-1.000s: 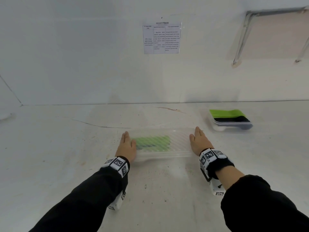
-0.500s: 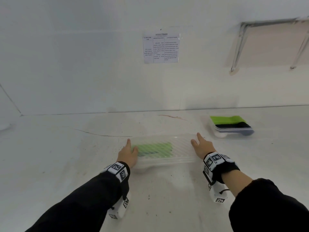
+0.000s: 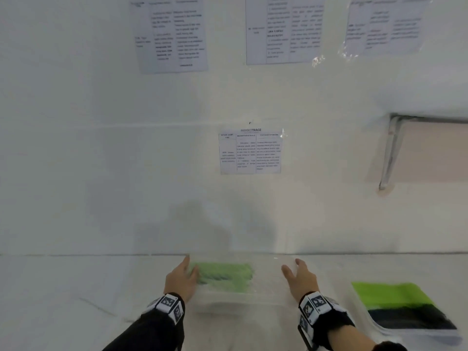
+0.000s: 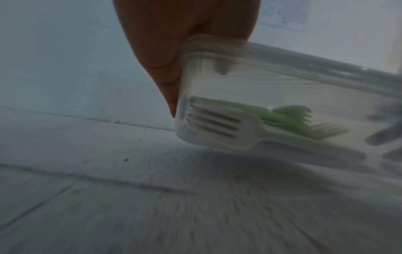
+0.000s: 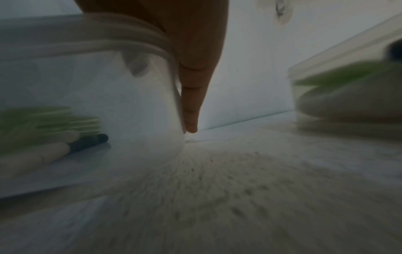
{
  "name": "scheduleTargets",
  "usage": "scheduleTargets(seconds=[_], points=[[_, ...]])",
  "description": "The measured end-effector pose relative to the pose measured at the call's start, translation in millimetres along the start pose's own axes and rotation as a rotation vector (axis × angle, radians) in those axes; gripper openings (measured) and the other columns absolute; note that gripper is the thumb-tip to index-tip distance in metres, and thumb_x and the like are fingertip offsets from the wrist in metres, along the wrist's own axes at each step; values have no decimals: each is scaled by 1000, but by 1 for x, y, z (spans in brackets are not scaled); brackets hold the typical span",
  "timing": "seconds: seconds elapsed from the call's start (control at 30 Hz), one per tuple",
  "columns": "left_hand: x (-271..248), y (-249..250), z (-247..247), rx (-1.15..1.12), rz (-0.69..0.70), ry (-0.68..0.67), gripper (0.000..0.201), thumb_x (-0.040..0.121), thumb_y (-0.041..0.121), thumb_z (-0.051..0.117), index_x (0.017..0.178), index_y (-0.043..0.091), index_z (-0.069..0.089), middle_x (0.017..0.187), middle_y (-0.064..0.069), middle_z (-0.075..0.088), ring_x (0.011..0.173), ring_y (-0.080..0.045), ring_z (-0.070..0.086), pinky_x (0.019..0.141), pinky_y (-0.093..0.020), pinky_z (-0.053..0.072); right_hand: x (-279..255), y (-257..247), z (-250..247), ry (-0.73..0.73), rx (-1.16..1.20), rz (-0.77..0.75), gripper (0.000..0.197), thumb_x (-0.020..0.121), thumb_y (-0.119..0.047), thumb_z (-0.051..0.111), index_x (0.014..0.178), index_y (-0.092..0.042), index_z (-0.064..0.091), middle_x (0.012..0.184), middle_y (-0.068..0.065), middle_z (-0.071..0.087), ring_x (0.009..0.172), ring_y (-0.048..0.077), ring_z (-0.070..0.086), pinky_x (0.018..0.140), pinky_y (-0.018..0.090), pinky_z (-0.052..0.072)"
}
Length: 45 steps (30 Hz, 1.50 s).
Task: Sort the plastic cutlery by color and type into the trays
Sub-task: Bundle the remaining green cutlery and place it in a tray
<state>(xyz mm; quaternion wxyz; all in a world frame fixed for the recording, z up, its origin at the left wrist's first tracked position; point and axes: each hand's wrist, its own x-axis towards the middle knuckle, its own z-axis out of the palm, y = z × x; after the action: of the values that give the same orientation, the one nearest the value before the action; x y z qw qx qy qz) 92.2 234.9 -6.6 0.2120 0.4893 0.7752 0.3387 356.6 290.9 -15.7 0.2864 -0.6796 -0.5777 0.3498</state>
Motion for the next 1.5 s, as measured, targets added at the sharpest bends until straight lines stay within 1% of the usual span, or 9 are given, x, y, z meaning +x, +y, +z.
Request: scheduleTargets(seconds=[0.27, 0.43, 0.57, 0.67, 0.77, 1.0, 1.13, 1.27, 1.5], points=[[60, -7, 26, -33, -72, 8, 54, 95, 27, 52, 144, 12, 35, 144, -15, 43, 133, -27, 41, 104, -25, 29, 64, -8, 20, -16, -55, -1, 57, 99, -34, 41, 145, -6, 25, 140, 20, 44, 130, 32, 43, 100, 29, 36], [59, -9, 31, -67, -102, 13, 53, 96, 28, 49, 145, 16, 34, 145, -15, 41, 134, -29, 39, 106, -27, 27, 65, -6, 20, -50, -59, 11, 58, 100, -37, 33, 150, -13, 16, 144, 20, 40, 132, 32, 41, 103, 30, 35], [54, -11, 33, -38, -84, 80, 45, 99, 21, 42, 141, 5, 40, 145, -18, 41, 135, -30, 37, 108, -31, 25, 51, -1, 16, -86, -83, -10, 57, 102, -31, 29, 151, -13, 5, 151, 17, 29, 137, 31, 33, 107, 29, 29], [35, -12, 42, -9, -88, 43, 51, 100, 22, 36, 148, 8, 25, 156, -16, 15, 145, -27, 14, 115, -30, 12, 36, 6, 12, -101, -130, -63, 58, 103, -28, 28, 151, -7, 3, 158, 10, 7, 144, 26, 18, 113, 27, 19], [6, -11, 51, 35, -62, 5, 56, 100, 27, 36, 150, 10, 15, 158, -14, -6, 146, -27, -3, 117, -32, 3, 18, 13, 3, -99, -167, -97, 55, 103, -25, 29, 150, -6, 9, 158, 9, 9, 144, 24, 20, 112, 25, 18], [-57, 22, 68, 380, 96, -158, 63, 100, 30, 35, 151, 15, 1, 157, -12, -15, 146, -26, -8, 116, -35, 7, -30, 37, -25, -177, -274, -232, 54, 102, -22, 34, 149, -7, 13, 158, 10, 11, 146, 18, 15, 113, 20, 11], [-95, 57, 106, 404, 264, -304, 65, 99, 27, 37, 151, 16, 0, 157, -9, -16, 146, -22, -10, 117, -34, 3, -39, 50, -64, 13, -105, -308, 45, 97, -5, 38, 143, -6, 35, 152, 10, 30, 141, 18, 30, 110, 18, 17], [-127, 106, 164, 232, 321, -373, 58, 100, 23, 37, 150, 15, 9, 159, -7, -5, 147, -18, -2, 116, -27, 4, -28, 83, -132, 253, -36, -231, 43, 95, -1, 36, 136, -6, 46, 145, 9, 43, 133, 24, 41, 109, 25, 29], [-152, 186, 244, -152, 44, -362, 53, 102, 29, 31, 150, 11, 18, 156, -7, 20, 144, -21, 21, 112, -23, 17, 12, 179, -260, 404, -529, 111, 49, 96, -18, 35, 145, -20, 30, 154, 0, 22, 142, 21, 17, 115, 43, 17]])
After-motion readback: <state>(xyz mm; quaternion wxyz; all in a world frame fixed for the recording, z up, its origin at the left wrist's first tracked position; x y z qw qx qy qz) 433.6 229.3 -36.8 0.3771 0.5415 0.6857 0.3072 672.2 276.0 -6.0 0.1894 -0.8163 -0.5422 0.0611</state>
